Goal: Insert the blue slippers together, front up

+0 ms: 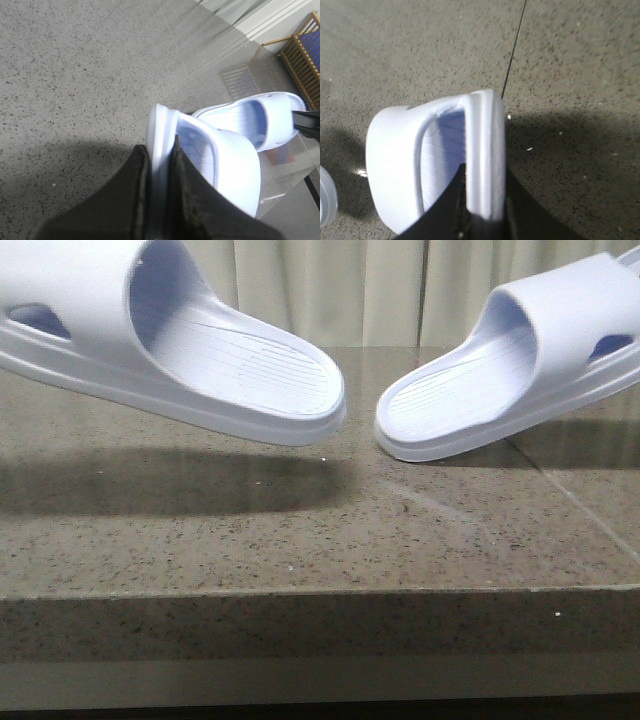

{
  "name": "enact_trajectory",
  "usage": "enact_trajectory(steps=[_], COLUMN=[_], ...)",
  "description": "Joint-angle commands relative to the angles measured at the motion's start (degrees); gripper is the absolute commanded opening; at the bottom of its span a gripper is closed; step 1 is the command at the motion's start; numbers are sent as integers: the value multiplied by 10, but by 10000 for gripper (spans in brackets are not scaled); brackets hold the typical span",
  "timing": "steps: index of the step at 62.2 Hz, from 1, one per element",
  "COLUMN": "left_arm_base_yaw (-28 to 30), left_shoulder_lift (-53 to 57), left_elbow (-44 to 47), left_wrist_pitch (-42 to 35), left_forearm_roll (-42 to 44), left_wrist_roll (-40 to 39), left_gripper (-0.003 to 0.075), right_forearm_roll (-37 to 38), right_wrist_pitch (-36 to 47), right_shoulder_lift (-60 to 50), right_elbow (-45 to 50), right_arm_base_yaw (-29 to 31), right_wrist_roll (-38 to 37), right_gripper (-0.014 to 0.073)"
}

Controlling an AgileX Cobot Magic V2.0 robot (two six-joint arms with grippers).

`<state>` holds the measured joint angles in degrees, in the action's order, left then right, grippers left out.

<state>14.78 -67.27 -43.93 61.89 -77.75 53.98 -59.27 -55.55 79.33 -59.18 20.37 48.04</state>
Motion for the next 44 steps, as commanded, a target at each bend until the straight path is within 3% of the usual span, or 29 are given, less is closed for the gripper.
enact_trajectory(steps=[1,18,44], left_arm_base_yaw=[-4,-4,-31], left_shoulder_lift=[13,13,-50], left_elbow=[-14,-14,-14], left_wrist_pitch=[11,11,-26], left_forearm_roll=[-52,-61,-152], left_wrist_roll=[-1,-1,33], left_gripper=[-20,-20,-20], right_forearm_roll=[-27,-26,-26], right_wrist_pitch=[-15,-59,-43], right_shoulder_lift=[-50,-115,-119], right_elbow=[-12,-12,-12], right_arm_base_yaw=[26,90,94], right_wrist_roll=[-6,-16,-16], right_gripper=[-66,-66,-66])
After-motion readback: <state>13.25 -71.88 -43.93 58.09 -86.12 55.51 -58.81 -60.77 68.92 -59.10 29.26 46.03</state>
